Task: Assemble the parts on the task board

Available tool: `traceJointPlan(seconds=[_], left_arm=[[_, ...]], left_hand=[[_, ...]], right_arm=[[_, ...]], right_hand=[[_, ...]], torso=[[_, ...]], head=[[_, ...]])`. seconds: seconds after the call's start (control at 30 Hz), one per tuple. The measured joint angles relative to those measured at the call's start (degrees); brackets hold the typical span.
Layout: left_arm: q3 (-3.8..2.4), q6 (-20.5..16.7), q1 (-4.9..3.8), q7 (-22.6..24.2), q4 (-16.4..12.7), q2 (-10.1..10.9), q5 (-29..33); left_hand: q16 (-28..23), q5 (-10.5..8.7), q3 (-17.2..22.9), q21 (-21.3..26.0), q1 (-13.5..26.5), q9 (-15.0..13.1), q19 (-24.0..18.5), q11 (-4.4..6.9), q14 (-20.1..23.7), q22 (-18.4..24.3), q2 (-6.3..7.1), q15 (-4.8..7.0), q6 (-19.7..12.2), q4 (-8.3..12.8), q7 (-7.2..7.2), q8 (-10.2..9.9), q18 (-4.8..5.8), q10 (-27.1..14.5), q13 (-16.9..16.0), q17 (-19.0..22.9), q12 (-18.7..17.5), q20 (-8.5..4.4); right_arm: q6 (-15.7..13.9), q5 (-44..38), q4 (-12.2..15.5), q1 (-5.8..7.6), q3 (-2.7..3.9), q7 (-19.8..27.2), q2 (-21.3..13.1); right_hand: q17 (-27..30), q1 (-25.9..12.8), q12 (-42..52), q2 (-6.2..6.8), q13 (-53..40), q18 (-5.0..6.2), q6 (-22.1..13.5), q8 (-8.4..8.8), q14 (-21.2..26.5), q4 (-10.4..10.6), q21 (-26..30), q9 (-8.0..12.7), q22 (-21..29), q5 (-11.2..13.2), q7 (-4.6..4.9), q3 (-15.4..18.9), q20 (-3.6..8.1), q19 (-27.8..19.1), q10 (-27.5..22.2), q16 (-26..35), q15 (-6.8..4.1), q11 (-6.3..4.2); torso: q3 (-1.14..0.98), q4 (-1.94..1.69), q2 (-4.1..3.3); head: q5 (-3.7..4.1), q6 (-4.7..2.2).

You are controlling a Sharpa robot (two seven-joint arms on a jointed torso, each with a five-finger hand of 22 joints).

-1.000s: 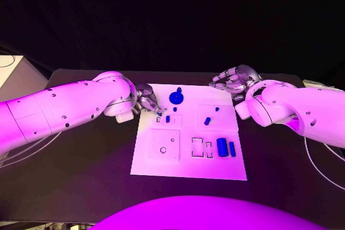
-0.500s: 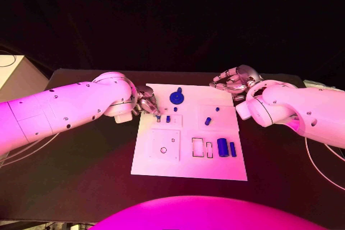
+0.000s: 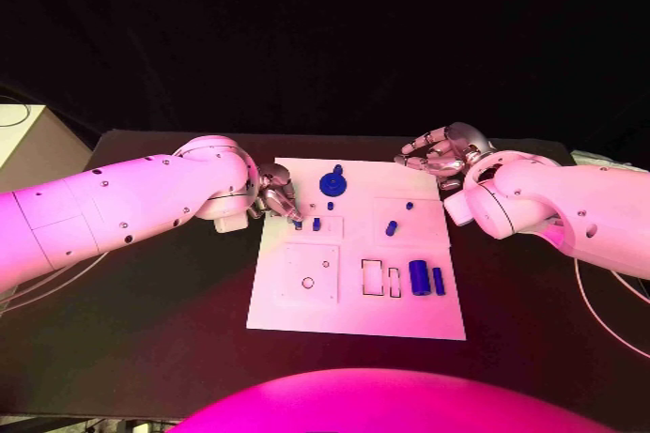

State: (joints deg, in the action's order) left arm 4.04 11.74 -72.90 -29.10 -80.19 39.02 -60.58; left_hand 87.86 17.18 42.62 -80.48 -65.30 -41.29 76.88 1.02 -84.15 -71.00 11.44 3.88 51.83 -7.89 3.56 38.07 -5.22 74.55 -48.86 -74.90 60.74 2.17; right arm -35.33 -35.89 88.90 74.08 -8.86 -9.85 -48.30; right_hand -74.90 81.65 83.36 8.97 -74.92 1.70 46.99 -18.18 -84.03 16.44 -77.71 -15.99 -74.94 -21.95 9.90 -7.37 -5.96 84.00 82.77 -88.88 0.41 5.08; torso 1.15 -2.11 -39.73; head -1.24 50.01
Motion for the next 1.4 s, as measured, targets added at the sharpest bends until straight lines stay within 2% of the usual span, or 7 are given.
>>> traceJointPlan(seconds=[0.97,1.4], left_arm=[[0.01,1.36,0.02,-0.22,-0.06,0.03,-0.52],[0.0,1.94,-0.01,-0.44,1.19,-1.02,-0.66]], left_hand=[[0.23,0.67,0.0,0.0,0.01,0.11,0.0,0.18,0.0,-0.03,0.01,0.0,0.34,0.0,0.06,0.07,0.0,0.23,-0.15,0.0,0.0,0.0],[0.22,0.67,0.0,0.0,0.04,-0.06,0.21,0.17,0.0,-0.03,0.04,0.0,0.53,0.0,0.06,0.07,0.0,0.24,-0.29,0.0,0.0,-0.21]], right_arm=[[0.2,0.03,-0.1,-0.09,0.0,-0.01,0.03],[0.22,0.04,-0.11,-0.11,0.0,-0.01,0.03]], right_hand=[[-0.04,-0.23,0.0,0.23,0.01,0.0,0.0,0.0,0.0,0.0,0.22,-0.04,0.02,0.0,0.0,0.0,0.0,0.0,0.0,0.0,0.0,0.0],[-0.04,-0.23,0.0,0.23,0.02,0.0,0.0,0.0,0.0,0.0,0.22,-0.04,0.03,0.0,0.0,0.0,0.0,0.0,0.0,0.0,0.0,0.0]], torso=[[-0.02,-0.01,0.02],[-0.02,-0.01,-0.02]], head=[[0.02,0.0],[-0.08,0.0]])
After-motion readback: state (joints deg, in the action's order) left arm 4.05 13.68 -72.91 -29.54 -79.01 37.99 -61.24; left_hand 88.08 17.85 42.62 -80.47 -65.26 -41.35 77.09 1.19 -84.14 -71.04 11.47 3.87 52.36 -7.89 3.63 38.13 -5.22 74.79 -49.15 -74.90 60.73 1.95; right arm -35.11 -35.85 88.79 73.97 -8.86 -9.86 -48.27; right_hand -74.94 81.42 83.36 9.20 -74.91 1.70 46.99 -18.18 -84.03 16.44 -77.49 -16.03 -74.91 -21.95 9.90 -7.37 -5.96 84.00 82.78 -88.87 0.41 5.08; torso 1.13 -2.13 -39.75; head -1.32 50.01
